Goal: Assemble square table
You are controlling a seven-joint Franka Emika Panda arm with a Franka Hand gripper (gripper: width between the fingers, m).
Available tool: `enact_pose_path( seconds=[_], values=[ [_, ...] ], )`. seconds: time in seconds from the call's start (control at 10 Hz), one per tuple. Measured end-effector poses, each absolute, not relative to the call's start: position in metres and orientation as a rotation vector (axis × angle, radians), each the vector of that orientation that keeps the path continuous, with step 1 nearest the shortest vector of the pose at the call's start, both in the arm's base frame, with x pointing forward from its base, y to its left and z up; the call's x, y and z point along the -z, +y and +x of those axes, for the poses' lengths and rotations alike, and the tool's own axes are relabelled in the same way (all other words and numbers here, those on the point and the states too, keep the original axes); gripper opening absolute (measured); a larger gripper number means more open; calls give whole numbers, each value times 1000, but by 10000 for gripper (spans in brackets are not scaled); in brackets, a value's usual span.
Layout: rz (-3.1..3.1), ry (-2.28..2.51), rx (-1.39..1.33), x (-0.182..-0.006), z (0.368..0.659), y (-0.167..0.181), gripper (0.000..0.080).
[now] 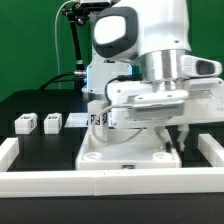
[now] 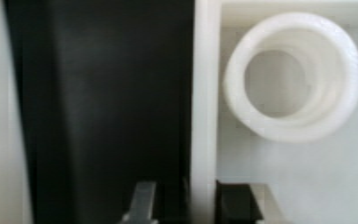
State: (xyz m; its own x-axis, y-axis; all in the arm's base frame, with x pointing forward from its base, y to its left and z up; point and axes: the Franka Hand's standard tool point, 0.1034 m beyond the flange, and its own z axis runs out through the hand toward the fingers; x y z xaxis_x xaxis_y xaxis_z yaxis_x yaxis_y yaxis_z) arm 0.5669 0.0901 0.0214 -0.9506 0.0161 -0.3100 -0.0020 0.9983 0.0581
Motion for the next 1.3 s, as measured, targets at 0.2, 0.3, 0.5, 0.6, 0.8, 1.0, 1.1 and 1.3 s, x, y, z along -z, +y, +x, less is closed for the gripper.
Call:
enact_pose_path(
  seconds=[0.2,0.3,0.5,0.6,0.8,1.0,1.1,1.3],
  values=[
    [-7,2798,-148,-21,560,120,69],
    [-3,2798,-144,-21,561,118,69],
    [-3,2799,-143,-21,561,118,69],
    [-14,2803,-134,-21,561,122,69],
    [-28,2809,-100,-21,567,127,69],
    [-41,2821,-17,-21,579,128,67],
    [-24,2824,5,-22,581,128,65],
    [-24,2825,6,-21,581,127,63]
  ],
)
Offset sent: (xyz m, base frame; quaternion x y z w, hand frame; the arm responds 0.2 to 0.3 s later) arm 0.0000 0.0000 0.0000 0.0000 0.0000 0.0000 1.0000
